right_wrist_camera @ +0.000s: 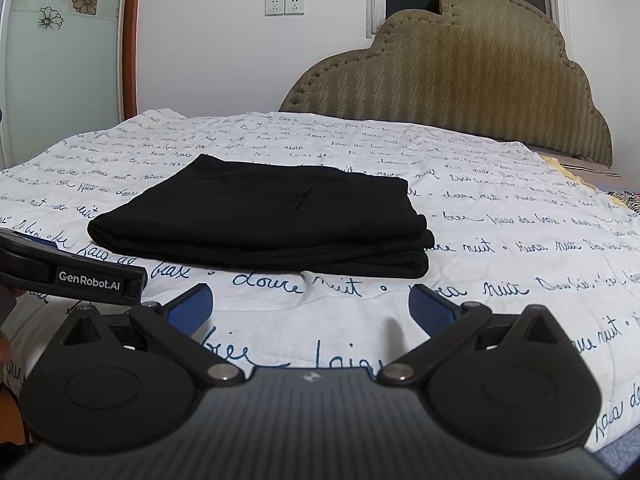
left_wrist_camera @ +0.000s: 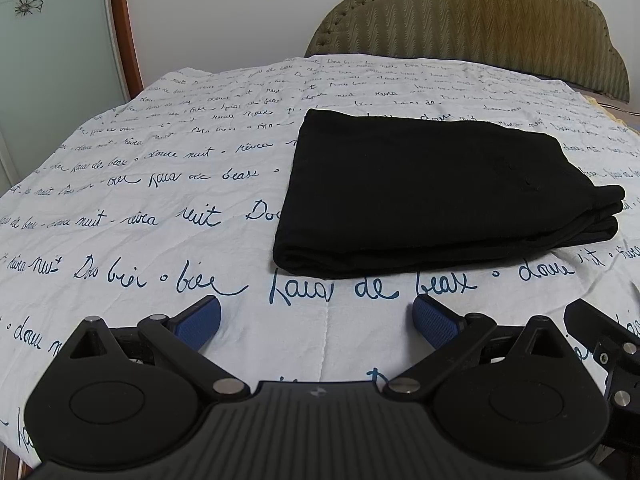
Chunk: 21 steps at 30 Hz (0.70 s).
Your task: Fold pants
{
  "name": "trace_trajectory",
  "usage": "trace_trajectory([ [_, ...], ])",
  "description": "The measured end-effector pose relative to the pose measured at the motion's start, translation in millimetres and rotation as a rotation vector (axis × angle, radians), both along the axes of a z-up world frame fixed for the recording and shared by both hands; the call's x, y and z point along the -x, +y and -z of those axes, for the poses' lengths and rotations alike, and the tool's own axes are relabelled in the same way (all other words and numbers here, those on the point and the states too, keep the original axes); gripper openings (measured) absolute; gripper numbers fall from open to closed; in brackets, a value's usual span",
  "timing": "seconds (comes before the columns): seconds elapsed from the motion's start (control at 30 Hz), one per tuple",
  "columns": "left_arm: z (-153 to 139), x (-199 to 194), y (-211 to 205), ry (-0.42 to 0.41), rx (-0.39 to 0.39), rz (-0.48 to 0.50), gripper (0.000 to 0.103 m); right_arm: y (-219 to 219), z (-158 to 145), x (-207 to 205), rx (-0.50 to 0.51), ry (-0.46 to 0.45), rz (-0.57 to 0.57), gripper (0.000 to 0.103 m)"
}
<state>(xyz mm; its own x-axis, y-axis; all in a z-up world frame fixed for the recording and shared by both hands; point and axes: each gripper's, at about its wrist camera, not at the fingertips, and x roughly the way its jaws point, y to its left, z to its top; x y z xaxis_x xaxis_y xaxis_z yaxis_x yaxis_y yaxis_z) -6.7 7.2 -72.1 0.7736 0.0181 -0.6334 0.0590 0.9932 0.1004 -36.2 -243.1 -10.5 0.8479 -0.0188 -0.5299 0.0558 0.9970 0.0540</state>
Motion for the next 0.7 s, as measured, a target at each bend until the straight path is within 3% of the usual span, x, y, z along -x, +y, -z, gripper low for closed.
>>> trace_trajectory([
  [0.7, 1.4, 1.9, -0.2, -0.002, -0.003, 0.000, 0.103, -1.2, 1.2, 1.1, -0.008, 0.004, -0.004, 0.103],
])
